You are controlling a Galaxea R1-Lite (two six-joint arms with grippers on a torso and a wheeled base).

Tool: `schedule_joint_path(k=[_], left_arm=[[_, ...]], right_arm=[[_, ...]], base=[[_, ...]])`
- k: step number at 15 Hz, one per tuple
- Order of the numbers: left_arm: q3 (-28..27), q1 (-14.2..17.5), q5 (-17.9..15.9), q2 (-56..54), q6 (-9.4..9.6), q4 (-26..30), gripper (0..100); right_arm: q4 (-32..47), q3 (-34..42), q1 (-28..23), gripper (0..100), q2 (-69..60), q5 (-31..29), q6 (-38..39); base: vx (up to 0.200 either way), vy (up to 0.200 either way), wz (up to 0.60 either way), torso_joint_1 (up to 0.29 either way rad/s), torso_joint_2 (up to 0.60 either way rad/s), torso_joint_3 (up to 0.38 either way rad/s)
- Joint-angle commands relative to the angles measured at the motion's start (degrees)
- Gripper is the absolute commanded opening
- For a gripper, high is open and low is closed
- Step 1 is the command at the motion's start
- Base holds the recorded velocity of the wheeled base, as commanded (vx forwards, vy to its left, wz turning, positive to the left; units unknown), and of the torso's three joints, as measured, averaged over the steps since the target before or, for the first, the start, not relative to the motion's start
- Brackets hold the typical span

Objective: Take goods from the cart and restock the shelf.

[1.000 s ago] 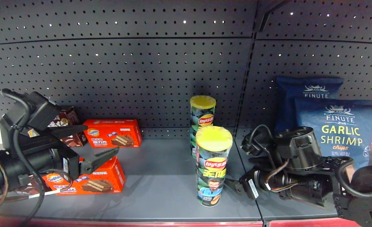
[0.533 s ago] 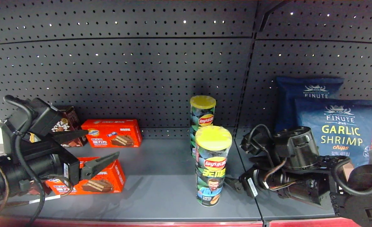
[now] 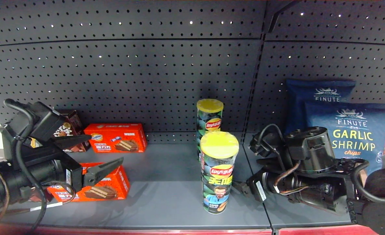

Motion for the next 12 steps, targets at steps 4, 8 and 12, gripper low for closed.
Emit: schedule_joint_path(k=[4, 8, 12], left_arm=[[0.08, 0.00, 0.03, -0.01, -0.01, 0.08, 100], [0.16, 0.00, 0.03, -0.01, -0.01, 0.16, 100], [0.16, 0.09, -0.06, -0.01, -0.10, 0.16, 100]], right_arm=[[-0.05, -0.98, 0.21, 100, 0.77, 0.04, -0.04], [-0.14, -1.86, 0.91, 100, 2.09, 0.04, 0.05], [-0.14, -2.21, 1.00, 100, 2.35, 0.04, 0.05]], base=[[0.000, 0.000, 0.00, 0.000, 0.00, 0.000], [0.000, 0.000, 0.00, 0.000, 0.00, 0.000], [0.000, 0.000, 0.00, 0.000, 0.00, 0.000]])
